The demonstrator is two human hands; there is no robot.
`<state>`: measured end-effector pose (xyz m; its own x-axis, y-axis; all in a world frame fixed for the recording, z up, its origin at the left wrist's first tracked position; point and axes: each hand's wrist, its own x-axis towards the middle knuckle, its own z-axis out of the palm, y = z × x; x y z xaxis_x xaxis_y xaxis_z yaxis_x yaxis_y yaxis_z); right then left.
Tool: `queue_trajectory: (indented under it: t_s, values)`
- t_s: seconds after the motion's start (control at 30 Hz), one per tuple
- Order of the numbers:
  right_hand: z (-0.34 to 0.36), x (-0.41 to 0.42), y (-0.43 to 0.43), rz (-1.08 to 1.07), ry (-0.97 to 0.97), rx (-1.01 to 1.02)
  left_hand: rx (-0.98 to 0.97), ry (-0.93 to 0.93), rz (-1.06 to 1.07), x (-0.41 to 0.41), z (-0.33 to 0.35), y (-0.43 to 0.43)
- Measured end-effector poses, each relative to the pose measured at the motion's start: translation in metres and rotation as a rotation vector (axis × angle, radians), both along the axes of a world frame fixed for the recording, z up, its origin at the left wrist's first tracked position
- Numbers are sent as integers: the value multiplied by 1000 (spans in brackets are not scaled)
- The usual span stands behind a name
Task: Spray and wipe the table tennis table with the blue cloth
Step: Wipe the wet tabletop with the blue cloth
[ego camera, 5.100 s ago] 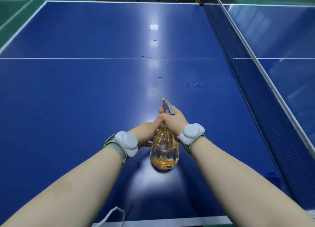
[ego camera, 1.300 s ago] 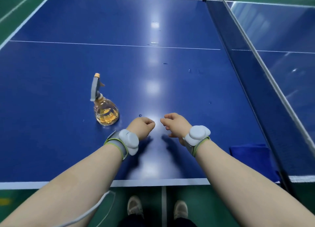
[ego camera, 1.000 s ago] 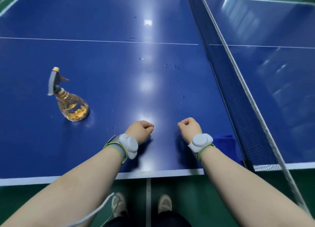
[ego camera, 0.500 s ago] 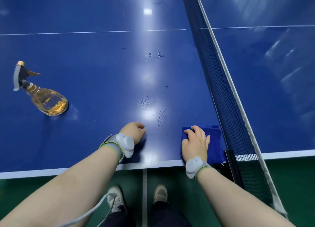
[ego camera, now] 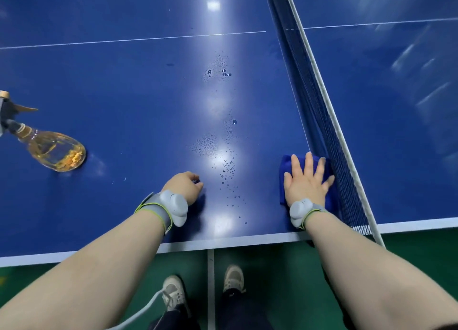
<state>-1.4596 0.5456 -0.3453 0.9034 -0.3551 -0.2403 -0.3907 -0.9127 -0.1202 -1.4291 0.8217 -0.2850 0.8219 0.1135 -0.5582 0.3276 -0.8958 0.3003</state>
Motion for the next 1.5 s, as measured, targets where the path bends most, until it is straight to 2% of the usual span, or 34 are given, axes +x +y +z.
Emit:
queue_trajectory:
  t_s: [0.17, 0.5, 0.63, 0.73, 0.9, 1.07, 1.2, 1.33, 1.43, 1.5]
  values:
    - [-2, -1, 19, -13, 19, -28, -55, 11, -88, -4, -2, 11]
    - [-9, -45, 95, 306, 4, -18, -132, 20, -246, -19, -3, 23]
    - [-12, -62, 85, 270, 0, -16, -199, -11, -248, -30, -9, 33]
    - [-8, -76, 69, 152, 24, -55, -218, -45, -237, -35, -7, 44]
    - [-2, -88, 51, -25, 83, -81, -150, -103, -155, -44, -10, 72]
    - [-1, -78, 93, -98, 98, -61, -68, -119, -95, -58, -13, 114]
    - [0, -72, 148, 28, 55, -43, -59, -132, -65, -67, -16, 134]
    - [1, -78, 230, 325, 20, -5, -44, -137, -44, -72, -20, 156]
    - [0, -87, 274, 576, 69, -9, -21, -144, -39, -76, -24, 172]
    - [-1, -86, 279, 624, 90, -14, 13, -132, -37, -78, -27, 181]
